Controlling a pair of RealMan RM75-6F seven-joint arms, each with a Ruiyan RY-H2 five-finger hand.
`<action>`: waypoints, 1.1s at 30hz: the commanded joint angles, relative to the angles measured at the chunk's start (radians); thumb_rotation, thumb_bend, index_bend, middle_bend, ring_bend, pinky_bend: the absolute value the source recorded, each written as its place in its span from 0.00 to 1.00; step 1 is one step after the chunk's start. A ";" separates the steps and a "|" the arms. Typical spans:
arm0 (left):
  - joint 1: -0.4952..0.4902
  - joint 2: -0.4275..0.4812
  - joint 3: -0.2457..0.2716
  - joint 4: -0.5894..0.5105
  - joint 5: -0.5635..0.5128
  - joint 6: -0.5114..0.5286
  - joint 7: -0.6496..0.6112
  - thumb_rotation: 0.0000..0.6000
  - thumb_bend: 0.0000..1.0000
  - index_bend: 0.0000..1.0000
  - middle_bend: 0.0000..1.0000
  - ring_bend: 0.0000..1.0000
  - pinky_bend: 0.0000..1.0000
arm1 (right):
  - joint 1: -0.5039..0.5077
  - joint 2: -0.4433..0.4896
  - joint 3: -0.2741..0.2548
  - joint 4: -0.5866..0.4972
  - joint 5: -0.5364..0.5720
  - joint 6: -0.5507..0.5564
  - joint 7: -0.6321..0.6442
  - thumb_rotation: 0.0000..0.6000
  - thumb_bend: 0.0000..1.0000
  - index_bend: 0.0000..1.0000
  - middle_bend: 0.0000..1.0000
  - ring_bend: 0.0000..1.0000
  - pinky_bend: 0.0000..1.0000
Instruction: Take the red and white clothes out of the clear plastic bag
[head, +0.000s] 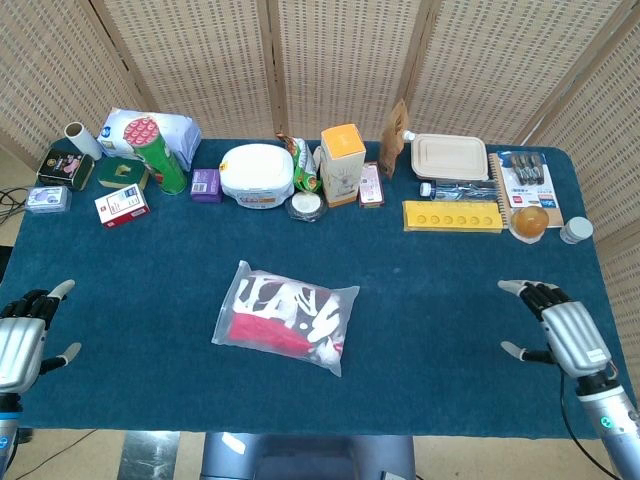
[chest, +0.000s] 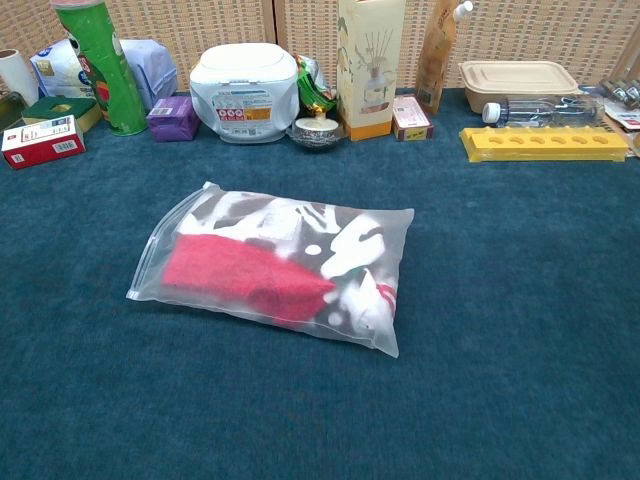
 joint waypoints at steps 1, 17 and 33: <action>-0.003 0.001 -0.003 0.000 -0.005 -0.004 0.003 0.97 0.16 0.16 0.33 0.24 0.32 | 0.072 0.008 0.001 -0.030 -0.051 -0.059 0.038 1.00 0.17 0.19 0.27 0.26 0.25; -0.038 0.011 -0.032 0.013 -0.053 -0.049 0.011 0.97 0.16 0.16 0.33 0.24 0.32 | 0.352 -0.041 0.043 -0.287 -0.004 -0.433 -0.104 1.00 0.07 0.02 0.17 0.24 0.26; -0.041 0.014 -0.035 0.053 -0.076 -0.056 -0.037 0.97 0.16 0.16 0.33 0.24 0.32 | 0.511 -0.216 0.133 -0.305 0.386 -0.657 -0.481 1.00 0.06 0.00 0.03 0.11 0.19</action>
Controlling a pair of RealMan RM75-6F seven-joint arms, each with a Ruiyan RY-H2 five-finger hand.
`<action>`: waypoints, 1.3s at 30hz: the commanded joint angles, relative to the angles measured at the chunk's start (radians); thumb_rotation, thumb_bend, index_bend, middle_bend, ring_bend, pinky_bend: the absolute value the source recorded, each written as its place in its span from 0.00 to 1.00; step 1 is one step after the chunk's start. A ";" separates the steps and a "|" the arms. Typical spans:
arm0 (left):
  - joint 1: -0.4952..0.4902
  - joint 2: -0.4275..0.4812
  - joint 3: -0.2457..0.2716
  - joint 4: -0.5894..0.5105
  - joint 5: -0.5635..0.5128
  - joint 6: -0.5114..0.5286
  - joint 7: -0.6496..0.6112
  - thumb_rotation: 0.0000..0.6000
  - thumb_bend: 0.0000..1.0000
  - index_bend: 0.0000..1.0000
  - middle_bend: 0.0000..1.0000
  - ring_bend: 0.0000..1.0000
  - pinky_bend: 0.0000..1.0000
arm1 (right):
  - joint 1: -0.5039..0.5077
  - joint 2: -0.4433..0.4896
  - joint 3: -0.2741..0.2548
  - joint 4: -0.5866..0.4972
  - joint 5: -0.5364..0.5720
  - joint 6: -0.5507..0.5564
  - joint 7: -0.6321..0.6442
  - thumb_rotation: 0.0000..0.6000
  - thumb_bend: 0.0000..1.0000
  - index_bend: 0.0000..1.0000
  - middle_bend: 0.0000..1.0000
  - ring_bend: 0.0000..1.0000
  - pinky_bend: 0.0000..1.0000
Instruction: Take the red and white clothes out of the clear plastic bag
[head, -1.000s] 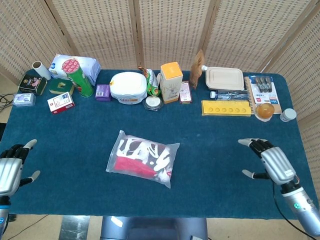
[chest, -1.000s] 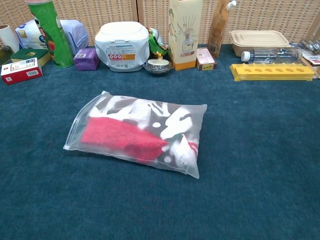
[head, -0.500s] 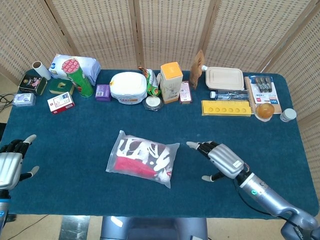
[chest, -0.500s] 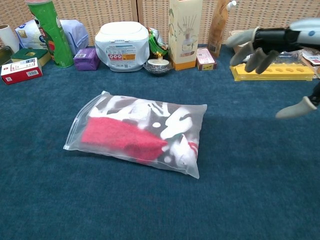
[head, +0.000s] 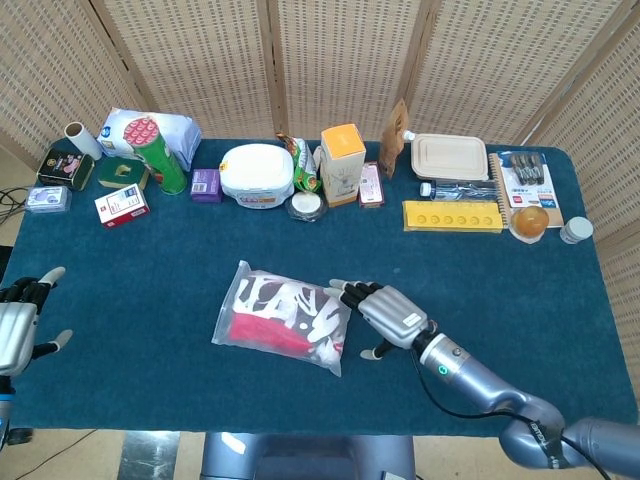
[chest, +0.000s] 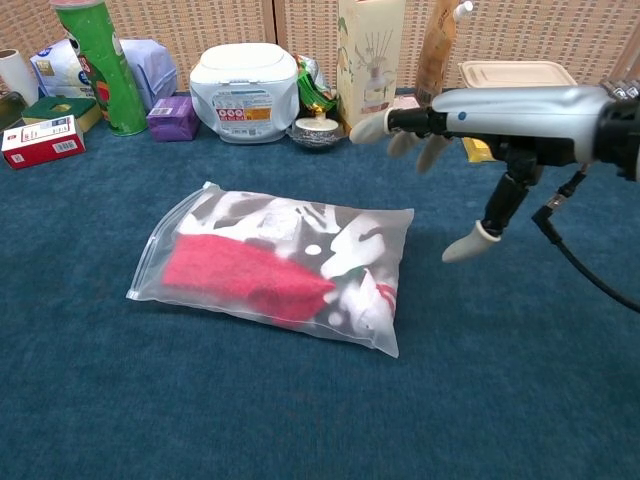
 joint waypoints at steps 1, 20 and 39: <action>0.000 0.000 0.000 0.002 0.000 0.001 -0.003 0.97 0.16 0.16 0.33 0.24 0.32 | 0.041 -0.049 0.023 0.010 0.094 -0.030 -0.091 1.00 0.06 0.00 0.02 0.11 0.18; 0.013 0.006 0.007 0.045 -0.006 0.009 -0.065 0.98 0.16 0.16 0.33 0.24 0.32 | 0.260 -0.222 -0.006 0.081 0.587 -0.021 -0.479 1.00 0.06 0.00 0.01 0.09 0.16; 0.023 0.003 0.011 0.050 -0.004 0.022 -0.076 0.97 0.16 0.16 0.33 0.24 0.32 | 0.383 -0.343 -0.060 0.124 0.726 0.128 -0.644 1.00 0.25 0.41 0.46 0.69 0.62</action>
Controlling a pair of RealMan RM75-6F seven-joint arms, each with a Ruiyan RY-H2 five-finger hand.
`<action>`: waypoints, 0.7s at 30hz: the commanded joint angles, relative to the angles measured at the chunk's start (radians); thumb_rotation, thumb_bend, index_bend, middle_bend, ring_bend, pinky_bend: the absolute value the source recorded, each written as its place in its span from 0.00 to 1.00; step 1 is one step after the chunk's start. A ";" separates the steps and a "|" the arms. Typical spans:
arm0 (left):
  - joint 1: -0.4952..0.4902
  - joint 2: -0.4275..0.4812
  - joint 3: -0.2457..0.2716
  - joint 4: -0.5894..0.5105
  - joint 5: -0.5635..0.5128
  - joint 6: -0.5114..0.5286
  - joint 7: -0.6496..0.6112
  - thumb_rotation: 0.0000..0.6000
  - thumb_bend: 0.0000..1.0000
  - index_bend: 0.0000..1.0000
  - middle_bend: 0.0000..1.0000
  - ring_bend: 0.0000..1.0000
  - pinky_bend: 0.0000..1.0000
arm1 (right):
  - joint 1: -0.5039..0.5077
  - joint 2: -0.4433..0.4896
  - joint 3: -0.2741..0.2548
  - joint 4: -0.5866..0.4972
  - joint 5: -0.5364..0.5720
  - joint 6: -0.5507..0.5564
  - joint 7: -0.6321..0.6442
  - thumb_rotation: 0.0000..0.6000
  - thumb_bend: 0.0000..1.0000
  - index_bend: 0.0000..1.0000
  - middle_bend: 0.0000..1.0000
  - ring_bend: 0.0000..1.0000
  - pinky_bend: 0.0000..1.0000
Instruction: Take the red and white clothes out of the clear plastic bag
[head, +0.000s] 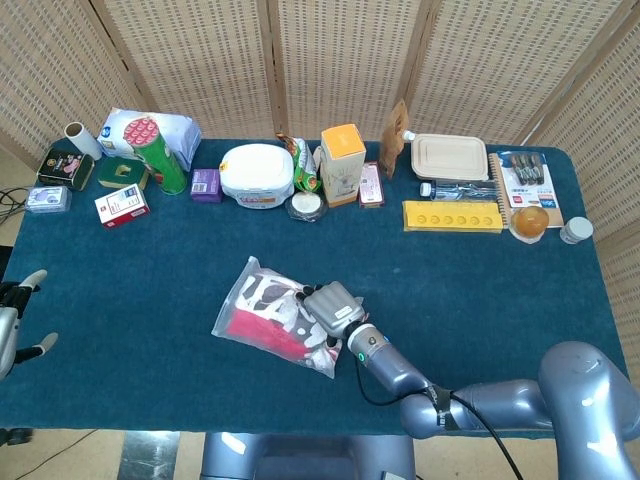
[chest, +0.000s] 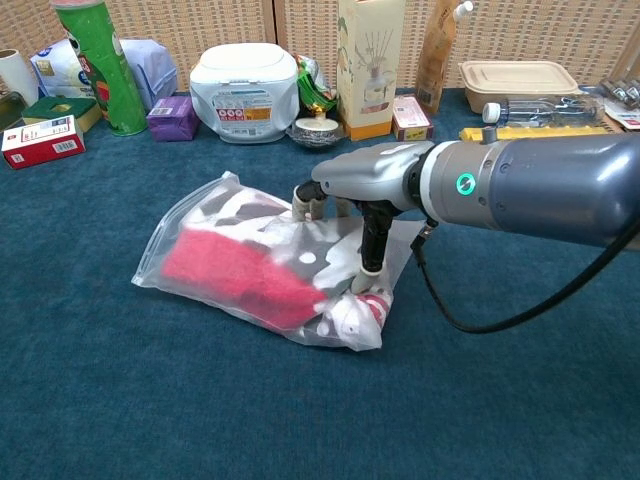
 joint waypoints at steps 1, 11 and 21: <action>0.000 -0.002 0.002 0.001 0.002 -0.002 -0.002 0.97 0.16 0.16 0.33 0.24 0.32 | -0.012 -0.020 -0.006 0.021 -0.072 0.022 0.027 1.00 0.26 0.45 0.50 0.73 0.64; -0.005 -0.007 0.005 -0.009 0.007 -0.008 0.016 0.98 0.16 0.16 0.33 0.24 0.32 | -0.083 0.066 -0.023 0.060 -0.417 -0.045 0.284 1.00 0.30 0.69 0.71 0.89 0.80; -0.013 -0.006 0.006 -0.034 0.009 -0.015 0.048 0.97 0.16 0.16 0.33 0.24 0.32 | -0.111 0.217 -0.045 0.061 -0.618 -0.097 0.438 1.00 0.30 0.70 0.72 0.90 0.78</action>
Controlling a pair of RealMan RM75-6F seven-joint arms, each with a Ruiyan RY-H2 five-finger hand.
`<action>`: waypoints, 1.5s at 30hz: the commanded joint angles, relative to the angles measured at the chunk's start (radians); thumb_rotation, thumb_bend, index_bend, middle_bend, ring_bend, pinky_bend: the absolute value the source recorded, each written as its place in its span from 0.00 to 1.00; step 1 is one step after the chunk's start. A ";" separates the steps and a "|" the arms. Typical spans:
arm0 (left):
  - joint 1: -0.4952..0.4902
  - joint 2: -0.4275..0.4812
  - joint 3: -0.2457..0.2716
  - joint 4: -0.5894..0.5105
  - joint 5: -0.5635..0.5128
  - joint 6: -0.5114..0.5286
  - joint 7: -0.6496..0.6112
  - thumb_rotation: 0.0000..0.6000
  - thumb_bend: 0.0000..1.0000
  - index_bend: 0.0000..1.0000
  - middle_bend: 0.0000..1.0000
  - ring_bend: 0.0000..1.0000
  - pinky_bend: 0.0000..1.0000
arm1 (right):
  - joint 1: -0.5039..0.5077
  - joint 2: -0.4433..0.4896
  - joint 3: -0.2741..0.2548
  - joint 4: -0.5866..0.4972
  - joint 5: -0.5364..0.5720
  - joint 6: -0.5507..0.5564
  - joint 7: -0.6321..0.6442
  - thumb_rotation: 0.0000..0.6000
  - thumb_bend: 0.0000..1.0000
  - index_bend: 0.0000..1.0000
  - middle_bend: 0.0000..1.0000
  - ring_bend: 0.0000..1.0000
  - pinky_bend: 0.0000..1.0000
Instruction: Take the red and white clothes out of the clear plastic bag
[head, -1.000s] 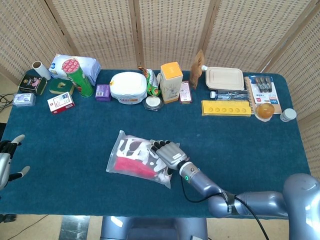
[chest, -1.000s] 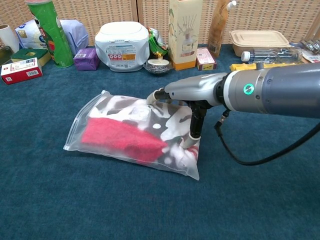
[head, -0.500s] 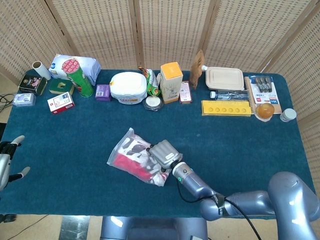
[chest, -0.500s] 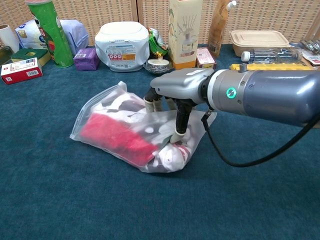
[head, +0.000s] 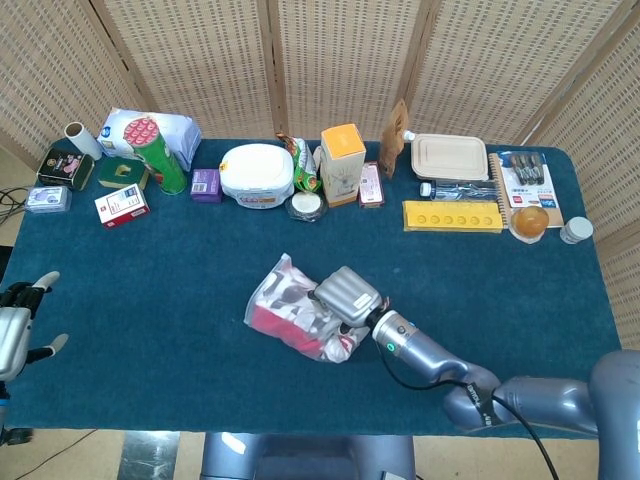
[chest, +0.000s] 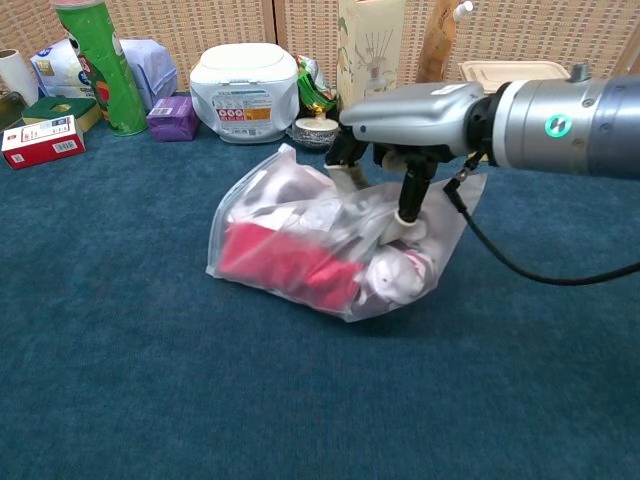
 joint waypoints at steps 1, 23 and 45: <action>-0.002 0.002 0.001 -0.006 0.000 -0.003 0.007 0.98 0.16 0.16 0.33 0.24 0.32 | -0.007 0.051 -0.020 0.010 -0.063 -0.036 0.034 1.00 0.30 0.70 0.72 0.90 0.78; -0.004 0.012 0.005 -0.064 0.000 0.002 0.063 0.98 0.16 0.16 0.33 0.24 0.32 | -0.066 0.178 -0.045 0.057 -0.217 -0.030 0.192 1.00 0.24 0.32 0.36 0.44 0.32; -0.020 0.017 -0.004 -0.072 -0.003 -0.011 0.068 0.98 0.16 0.16 0.33 0.24 0.32 | -0.159 0.337 -0.013 -0.109 0.049 -0.030 0.048 1.00 0.13 0.00 0.06 0.13 0.07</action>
